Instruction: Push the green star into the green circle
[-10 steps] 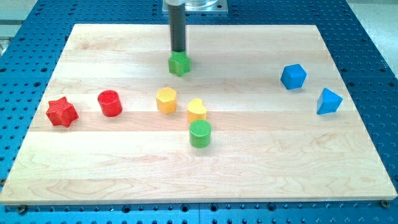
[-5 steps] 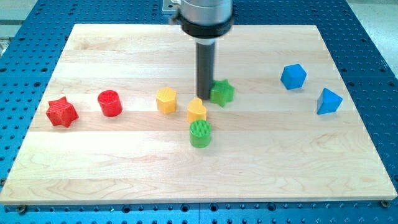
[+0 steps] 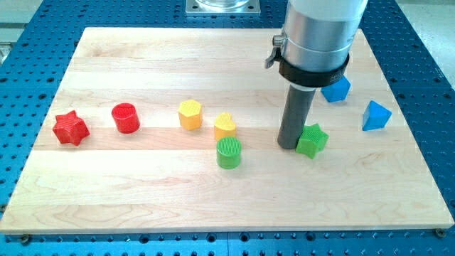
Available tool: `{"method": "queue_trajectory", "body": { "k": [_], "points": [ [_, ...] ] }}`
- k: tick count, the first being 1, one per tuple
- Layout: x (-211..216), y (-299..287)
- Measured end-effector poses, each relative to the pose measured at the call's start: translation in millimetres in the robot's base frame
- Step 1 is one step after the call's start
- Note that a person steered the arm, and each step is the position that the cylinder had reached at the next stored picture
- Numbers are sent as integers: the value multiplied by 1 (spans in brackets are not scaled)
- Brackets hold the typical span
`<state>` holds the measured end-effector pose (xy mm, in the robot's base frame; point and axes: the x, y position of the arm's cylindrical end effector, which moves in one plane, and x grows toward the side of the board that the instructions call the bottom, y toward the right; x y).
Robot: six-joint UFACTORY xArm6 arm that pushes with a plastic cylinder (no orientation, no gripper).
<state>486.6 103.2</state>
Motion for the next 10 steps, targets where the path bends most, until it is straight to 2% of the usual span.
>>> {"method": "queue_trajectory", "body": {
  "k": [3, 4, 6, 7, 8, 9, 10],
  "points": [
    [-11, 52],
    [24, 78],
    [67, 119],
    [78, 79],
    [78, 12],
    [115, 33],
    [116, -3]
  ]
}}
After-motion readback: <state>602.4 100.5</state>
